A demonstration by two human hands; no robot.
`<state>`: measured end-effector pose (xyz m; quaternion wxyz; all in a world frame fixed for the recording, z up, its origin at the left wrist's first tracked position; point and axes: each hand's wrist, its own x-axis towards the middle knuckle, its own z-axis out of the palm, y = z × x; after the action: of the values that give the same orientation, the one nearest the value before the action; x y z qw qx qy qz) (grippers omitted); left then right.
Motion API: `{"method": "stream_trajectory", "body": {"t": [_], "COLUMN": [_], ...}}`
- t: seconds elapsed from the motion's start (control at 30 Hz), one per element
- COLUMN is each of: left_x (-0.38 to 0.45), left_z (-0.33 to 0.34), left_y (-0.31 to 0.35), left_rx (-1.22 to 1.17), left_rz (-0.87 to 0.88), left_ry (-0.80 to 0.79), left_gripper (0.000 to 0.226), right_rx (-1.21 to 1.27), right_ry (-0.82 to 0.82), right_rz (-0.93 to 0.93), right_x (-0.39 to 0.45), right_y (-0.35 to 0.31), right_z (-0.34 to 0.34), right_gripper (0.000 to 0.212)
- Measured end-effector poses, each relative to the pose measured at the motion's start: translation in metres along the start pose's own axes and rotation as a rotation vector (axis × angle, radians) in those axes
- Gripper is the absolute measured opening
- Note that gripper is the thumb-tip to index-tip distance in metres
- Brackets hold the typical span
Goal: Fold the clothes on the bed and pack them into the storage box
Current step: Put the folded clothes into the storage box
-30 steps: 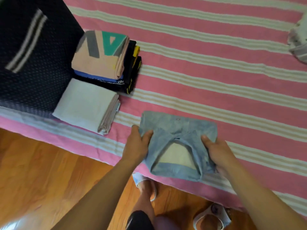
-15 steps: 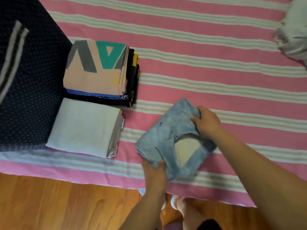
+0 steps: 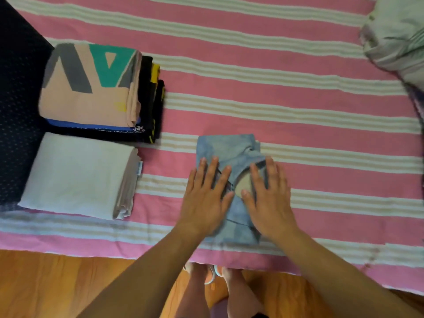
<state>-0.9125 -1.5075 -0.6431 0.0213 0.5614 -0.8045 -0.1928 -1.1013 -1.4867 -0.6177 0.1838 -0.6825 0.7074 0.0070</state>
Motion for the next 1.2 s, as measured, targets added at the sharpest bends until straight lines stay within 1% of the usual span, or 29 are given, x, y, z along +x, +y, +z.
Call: {"method": "stream_trajectory", "body": {"t": [0.07,0.1,0.13,0.2,0.27,0.3,0.33,0.37,0.4,0.43,0.47,0.5,0.53,0.57,0.6,0.67,0.73,0.8,0.87,0.9,0.93,1.0,1.03,1.13,1.2], "left_x": [0.005,0.005,0.007,0.014,0.025,0.031,0.033,0.032,0.025,0.010,-0.008,-0.033,-0.058,-0.084,-0.105,-0.150,-0.185,-0.211,-0.235,-0.244,-0.259,-0.278,-0.285,-0.306,-0.309], "left_z": [0.027,0.037,0.038,0.027,0.001,-0.015,-0.041,-0.065,-0.090,-0.123,-0.154,-0.190,-0.221,-0.251,-0.273,-0.321,-0.368,-0.408,-0.438,-0.448,-0.461,-0.478,-0.483,-0.506,-0.522], "left_y": [-0.010,-0.013,-0.012,-0.009,0.001,0.008,0.015,0.023,0.031,0.037,0.043,0.041,0.038,0.030,0.020,-0.018,-0.063,-0.118,-0.176,-0.202,-0.241,-0.316,-0.345,-0.414,-0.446], "left_rx": [0.057,0.092,0.121,0.156,0.170,0.140,0.095,0.024,-0.081,-0.221,-0.406,-0.584,-0.713,-0.785,-0.830,-0.816,-0.803,-0.814,-0.779,-0.764,-0.742,-0.659,-0.577,-0.391,-0.286], "left_rz": [0.053,0.063,0.065,0.051,-0.008,-0.047,-0.092,-0.121,-0.158,-0.217,-0.287,-0.363,-0.429,-0.493,-0.541,-0.627,-0.682,-0.703,-0.703,-0.705,-0.711,-0.721,-0.732,-0.742,-0.654], "left_ry": [-0.006,-0.030,-0.075,-0.239,-0.443,-0.536,-0.600,-0.602,-0.548,-0.451,-0.367,-0.291,-0.238,-0.188,-0.130,0.035,0.232,0.438,0.556,0.578,0.585,0.530,0.497,0.448,0.381], "left_gripper": [0.062,0.062,0.063,0.064,0.066,0.067,0.067,0.064,0.061,0.059,0.055,0.049,0.042,0.035,0.027,0.017,0.020,0.022,0.021,0.019,0.018,0.013,0.012,0.019,0.029], "right_rx": [-0.074,-0.099,-0.127,-0.150,-0.164,-0.160,-0.153,-0.134,-0.123,-0.089,-0.033,0.030,0.089,0.143,0.171,0.235,0.330,0.438,0.526,0.551,0.582,0.632,0.645,0.556,0.507], "right_ry": [-0.017,-0.051,-0.102,-0.229,-0.324,-0.380,-0.458,-0.533,-0.590,-0.603,-0.582,-0.521,-0.456,-0.417,-0.407,-0.449,-0.448,-0.371,-0.256,-0.191,-0.124,-0.011,0.010,-0.044,-0.062], "right_rz": [-0.052,-0.059,-0.041,0.016,0.038,0.053,0.064,0.087,0.112,0.109,0.114,0.093,0.081,0.061,0.027,-0.056,-0.122,-0.147,-0.184,-0.205,-0.210,-0.189,-0.193,-0.235,-0.238], "right_x": [0.004,0.006,0.008,0.007,0.007,0.011,0.017,0.023,0.030,0.035,0.037,0.037,0.034,0.033,0.029,0.019,0.010,0.007,0.005,0.004,0.001,-0.001,-0.002,-0.014,-0.029], "right_y": [0.000,0.005,0.010,0.015,0.006,0.004,-0.006,-0.013,-0.019,-0.031,-0.041,-0.062,-0.080,-0.102,-0.122,-0.178,-0.234,-0.295,-0.364,-0.395,-0.440,-0.519,-0.551,-0.633,-0.668], "right_z": [0.024,0.038,0.047,0.056,0.041,0.029,0.005,-0.015,-0.035,-0.064,-0.089,-0.115,-0.136,-0.154,-0.167,-0.195,-0.211,-0.222,-0.229,-0.232,-0.232,-0.230,-0.226,-0.213,-0.204], "right_gripper": [0.072,0.074,0.075,0.078,0.079,0.078,0.077,0.077,0.074,0.066,0.057,0.048,0.041,0.035,0.029,0.019,0.019,0.022,0.021,0.019,0.018,0.018,0.020,0.025,0.024]}}
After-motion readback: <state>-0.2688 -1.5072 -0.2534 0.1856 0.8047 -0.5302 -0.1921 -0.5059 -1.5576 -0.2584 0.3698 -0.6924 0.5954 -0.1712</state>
